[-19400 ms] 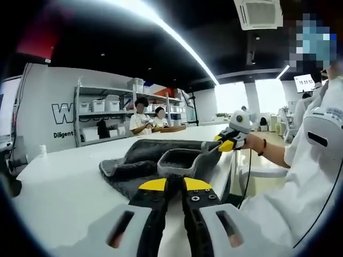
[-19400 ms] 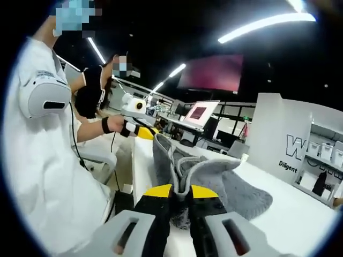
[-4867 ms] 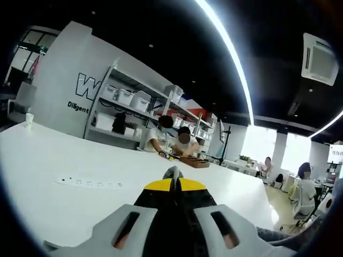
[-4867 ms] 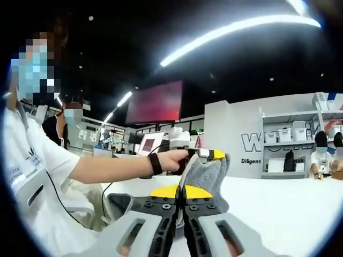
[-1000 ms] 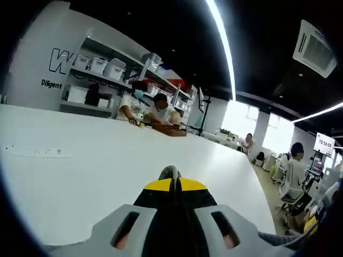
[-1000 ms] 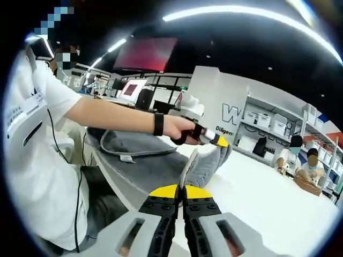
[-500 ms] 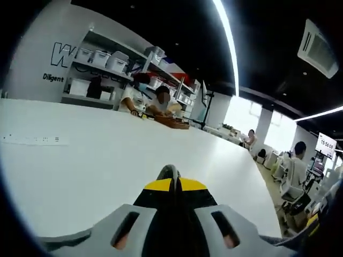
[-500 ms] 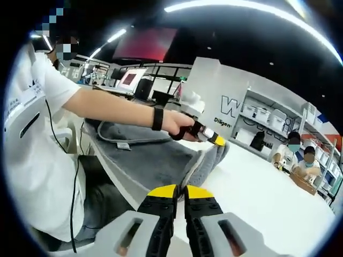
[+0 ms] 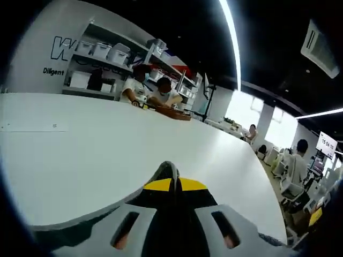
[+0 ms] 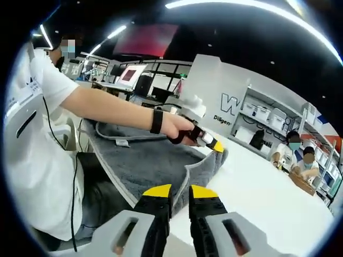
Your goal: Open the folded towel by lifting each exposed corner and separating the folded layers until the towel lies flat within the target outline without major curled edges
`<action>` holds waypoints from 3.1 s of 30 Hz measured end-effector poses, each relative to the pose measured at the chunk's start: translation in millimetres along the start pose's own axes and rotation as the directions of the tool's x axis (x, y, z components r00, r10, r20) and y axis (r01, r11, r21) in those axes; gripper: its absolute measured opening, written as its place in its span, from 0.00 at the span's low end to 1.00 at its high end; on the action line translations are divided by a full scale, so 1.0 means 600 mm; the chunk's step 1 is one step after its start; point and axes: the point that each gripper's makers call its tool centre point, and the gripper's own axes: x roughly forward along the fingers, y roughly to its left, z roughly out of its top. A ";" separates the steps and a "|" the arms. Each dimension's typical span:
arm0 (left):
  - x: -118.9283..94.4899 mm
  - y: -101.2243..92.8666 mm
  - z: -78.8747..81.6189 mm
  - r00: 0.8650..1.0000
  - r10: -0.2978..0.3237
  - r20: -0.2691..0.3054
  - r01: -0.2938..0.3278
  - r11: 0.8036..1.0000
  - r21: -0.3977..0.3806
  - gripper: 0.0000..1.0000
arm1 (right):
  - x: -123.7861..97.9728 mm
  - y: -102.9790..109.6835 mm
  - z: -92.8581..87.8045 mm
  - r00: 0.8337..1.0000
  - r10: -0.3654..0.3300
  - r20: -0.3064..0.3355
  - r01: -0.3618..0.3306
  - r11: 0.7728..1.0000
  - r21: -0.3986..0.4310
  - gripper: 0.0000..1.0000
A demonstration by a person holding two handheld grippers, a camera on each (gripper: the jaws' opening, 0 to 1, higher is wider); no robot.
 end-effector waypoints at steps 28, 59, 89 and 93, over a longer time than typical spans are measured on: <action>0.014 -0.025 -0.025 0.996 -0.065 -0.053 0.059 0.991 -0.118 0.13 | 0.001 -0.067 -0.062 0.986 -0.140 -0.087 0.146 0.987 0.060 0.00; -0.053 -0.098 0.009 0.986 -0.158 -0.052 0.158 0.987 0.001 0.20 | 0.007 -0.077 -0.046 0.972 -0.207 -0.106 0.200 0.977 -0.071 0.13; -0.231 -0.079 0.020 0.982 -0.188 0.008 0.183 0.964 0.191 0.26 | 0.073 -0.009 0.075 0.991 -0.039 0.125 0.036 0.999 0.025 0.12; -0.247 -0.079 0.021 0.982 -0.185 0.023 0.177 0.965 0.192 0.26 | 0.076 -0.005 0.079 0.990 -0.032 0.135 0.029 0.999 0.025 0.12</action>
